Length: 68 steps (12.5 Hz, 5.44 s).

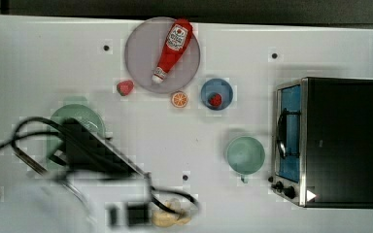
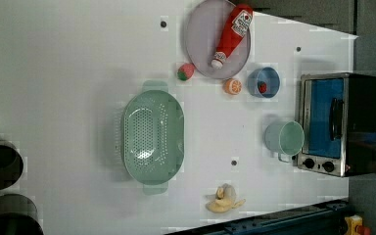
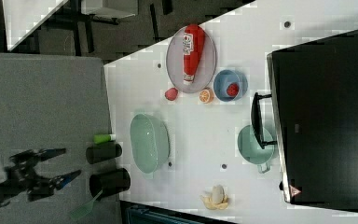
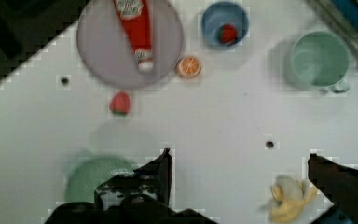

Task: Drag strainer left to right.

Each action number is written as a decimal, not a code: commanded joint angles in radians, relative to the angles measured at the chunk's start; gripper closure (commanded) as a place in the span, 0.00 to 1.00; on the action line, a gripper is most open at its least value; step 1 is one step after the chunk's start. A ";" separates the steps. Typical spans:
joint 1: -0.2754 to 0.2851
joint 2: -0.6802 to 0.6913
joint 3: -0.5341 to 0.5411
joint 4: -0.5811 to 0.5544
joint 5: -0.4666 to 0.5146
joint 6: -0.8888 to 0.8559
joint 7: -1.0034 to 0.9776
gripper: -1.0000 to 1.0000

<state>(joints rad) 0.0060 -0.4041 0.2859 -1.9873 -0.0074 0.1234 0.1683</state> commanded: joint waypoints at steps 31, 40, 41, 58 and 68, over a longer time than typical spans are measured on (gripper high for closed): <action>0.045 0.891 0.141 -0.306 -0.244 1.021 1.294 0.00; -0.104 0.804 0.110 -0.413 -0.244 1.017 1.118 0.00; -0.121 0.797 0.104 -0.421 -0.244 1.017 1.097 0.00; -0.250 0.740 -0.150 -0.456 -0.244 1.019 0.689 0.00; -0.251 0.619 -0.134 -0.449 -0.239 0.923 0.492 0.00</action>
<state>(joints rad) -0.2474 0.3010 0.1281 -2.4570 -0.2418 1.0615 0.7842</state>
